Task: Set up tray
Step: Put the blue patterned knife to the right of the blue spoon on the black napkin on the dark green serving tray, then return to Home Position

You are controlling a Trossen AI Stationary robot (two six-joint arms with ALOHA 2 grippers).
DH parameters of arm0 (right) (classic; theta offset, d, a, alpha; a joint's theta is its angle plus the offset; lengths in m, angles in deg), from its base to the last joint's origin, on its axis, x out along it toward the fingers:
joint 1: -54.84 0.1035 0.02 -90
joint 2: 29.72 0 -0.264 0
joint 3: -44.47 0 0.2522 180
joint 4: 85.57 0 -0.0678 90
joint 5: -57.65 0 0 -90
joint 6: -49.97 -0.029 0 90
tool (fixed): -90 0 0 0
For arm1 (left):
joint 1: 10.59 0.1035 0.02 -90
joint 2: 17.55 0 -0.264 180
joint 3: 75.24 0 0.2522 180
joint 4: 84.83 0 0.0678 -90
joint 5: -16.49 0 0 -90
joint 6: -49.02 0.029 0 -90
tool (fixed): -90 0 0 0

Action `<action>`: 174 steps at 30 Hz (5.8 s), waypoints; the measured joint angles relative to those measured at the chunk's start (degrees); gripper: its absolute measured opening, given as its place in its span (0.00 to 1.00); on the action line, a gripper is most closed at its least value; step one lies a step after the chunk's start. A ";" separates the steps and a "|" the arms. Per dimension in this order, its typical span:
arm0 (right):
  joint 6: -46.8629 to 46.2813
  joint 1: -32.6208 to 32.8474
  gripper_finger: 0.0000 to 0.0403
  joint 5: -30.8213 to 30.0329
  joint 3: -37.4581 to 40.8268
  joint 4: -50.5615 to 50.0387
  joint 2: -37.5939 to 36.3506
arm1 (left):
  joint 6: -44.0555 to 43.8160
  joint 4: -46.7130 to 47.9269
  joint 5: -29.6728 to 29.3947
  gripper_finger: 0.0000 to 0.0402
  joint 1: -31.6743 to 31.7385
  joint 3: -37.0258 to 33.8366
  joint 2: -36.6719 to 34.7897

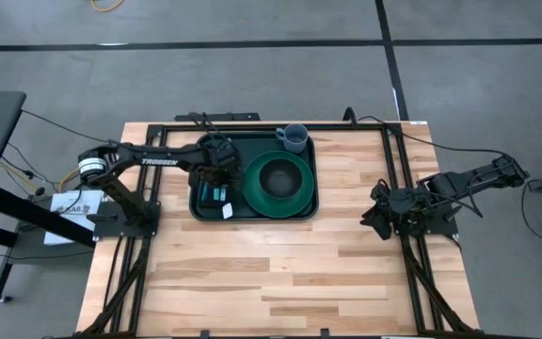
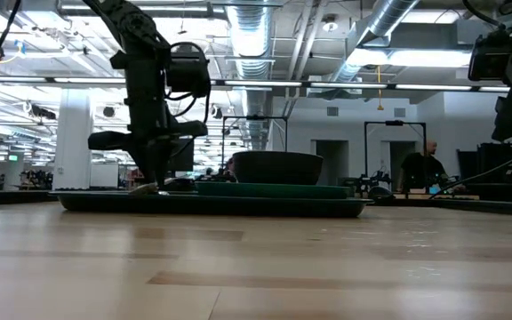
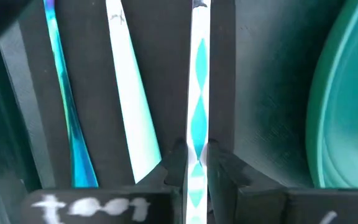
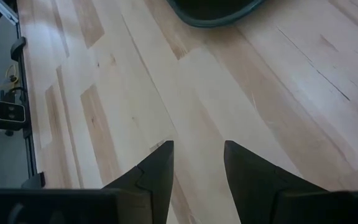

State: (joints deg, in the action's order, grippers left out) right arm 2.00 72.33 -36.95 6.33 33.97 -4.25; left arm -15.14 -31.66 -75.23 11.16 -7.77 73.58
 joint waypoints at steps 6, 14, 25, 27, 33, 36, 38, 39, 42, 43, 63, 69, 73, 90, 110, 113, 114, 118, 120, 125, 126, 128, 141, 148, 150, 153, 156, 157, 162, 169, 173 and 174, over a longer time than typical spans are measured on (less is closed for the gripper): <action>-0.02 0.00 0.33 0.03 0.00 0.00 0.00 | 1.94 0.06 1.88 0.05 1.79 0.00 0.00; -0.07 -0.01 0.33 0.04 0.00 0.01 0.00 | 2.14 -0.38 4.62 0.05 2.07 -0.02 1.09; -0.67 -0.02 0.33 0.07 0.00 0.46 0.00 | 0.03 -1.66 6.27 0.12 2.03 -0.04 4.66; -0.66 0.00 0.33 0.09 0.00 0.46 0.00 | 0.00 -1.69 5.95 0.13 2.02 -0.04 4.65; 0.13 0.00 0.33 0.05 0.00 0.51 0.00 | -0.02 -1.61 6.02 0.16 2.02 -0.04 4.61; 3.96 0.18 0.33 0.07 0.00 2.39 -0.42 | 0.05 -1.60 7.19 0.16 2.02 -0.04 4.61; 8.02 0.69 0.33 0.13 0.00 4.88 -1.62 | 0.09 -1.56 8.06 0.16 2.02 -0.04 4.57; 10.24 1.02 0.33 0.25 0.00 6.89 -2.33 | 0.07 -1.54 8.60 0.16 2.02 -0.04 4.51; 16.15 2.17 0.33 0.19 0.00 11.37 -5.64 | 0.04 -0.53 9.38 0.16 1.86 0.92 4.50; 17.33 2.45 0.33 0.02 0.07 12.92 -6.80 | 0.07 0.08 9.44 0.16 1.74 1.67 4.50; 41.84 2.76 0.33 5.04 17.11 56.14 -24.46 | 2.30 17.40 -0.09 0.17 0.54 24.49 4.39; 47.39 2.74 0.33 7.74 22.82 63.56 -25.31 | 2.32 18.79 -4.57 0.17 -1.86 28.09 4.39; 50.13 2.74 0.33 7.72 23.93 62.18 -25.38 | 3.95 19.11 -6.33 0.17 -3.85 29.68 4.39; 50.91 2.74 0.33 5.60 23.91 47.32 -24.73 | 13.88 20.20 -17.69 0.17 -16.36 36.89 4.42; 48.40 2.65 0.33 4.70 23.89 47.12 -24.74 | 25.88 17.48 -23.42 0.17 -24.08 40.24 4.14; 48.41 2.65 0.33 4.69 23.89 47.12 -24.74 | 30.25 17.54 -26.75 0.17 -26.47 40.23 2.25; 48.41 2.65 0.33 4.68 23.89 47.12 -24.74 | 30.97 17.92 -29.38 0.17 -27.46 40.00 1.25; 48.41 2.65 0.33 4.68 23.89 47.12 -24.74 | 30.55 18.77 -40.97 0.17 -31.64 34.61 -6.03; 48.41 2.65 0.33 4.66 23.89 47.12 -24.74 | 28.34 18.32 -42.19 0.17 -33.57 29.07 -11.61; 48.41 2.65 0.33 4.61 23.89 47.12 -24.74 | 32.00 8.19 -38.60 0.17 -39.06 11.96 -27.40; 48.41 2.65 0.33 4.61 23.89 47.12 -24.74 | 34.46 5.69 -36.53 0.17 -39.98 8.73 -30.72; 48.41 2.65 0.33 4.60 23.89 47.12 -24.74 | 39.49 0.98 -31.32 0.17 -41.42 2.64 -37.41; 48.41 2.65 0.33 4.61 23.91 47.12 -24.74 | 55.63 -11.22 -6.14 0.17 -44.23 -25.09 -77.97; 48.40 2.65 0.33 4.61 23.91 47.12 -24.74 | 57.53 -17.10 -7.71 0.17 -44.19 -33.76 -91.21; 48.39 2.64 0.33 4.61 23.91 47.13 -24.76 | 57.56 -20.09 -10.41 0.17 -43.98 -34.39 -90.77; 48.40 2.65 0.33 4.59 23.91 47.09 -24.71 | 58.52 -26.76 -10.77 0.17 -43.98 -36.07 -90.15; 48.39 2.63 0.33 4.58 23.91 47.10 -24.74 | 56.06 -27.09 -9.90 0.17 -43.90 -39.99 -90.84; 48.39 2.63 0.33 4.59 23.91 47.12 -24.73 | 54.93 -28.26 -9.20 0.17 -43.88 -41.56 -90.96; 48.39 2.65 0.33 4.59 23.91 47.12 -24.74 | 54.16 -35.21 -5.92 0.17 -43.89 -46.80 -90.77; 48.39 2.63 0.33 4.59 23.91 47.12 -24.74 | 55.32 -37.87 -9.37 0.17 -43.88 -50.47 -90.92; 48.39 2.63 0.33 4.59 23.91 47.11 -24.74 | 55.96 -41.38 -10.71 0.17 -43.02 -52.37 -90.92; 48.39 2.63 0.33 4.59 23.91 47.12 -24.74 | 56.39 -42.39 -10.58 0.17 -42.40 -52.74 -90.92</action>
State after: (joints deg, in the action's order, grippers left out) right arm 50.39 74.96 -32.36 30.24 81.10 -28.99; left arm 41.24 -74.06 -85.81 -31.24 -60.50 -17.34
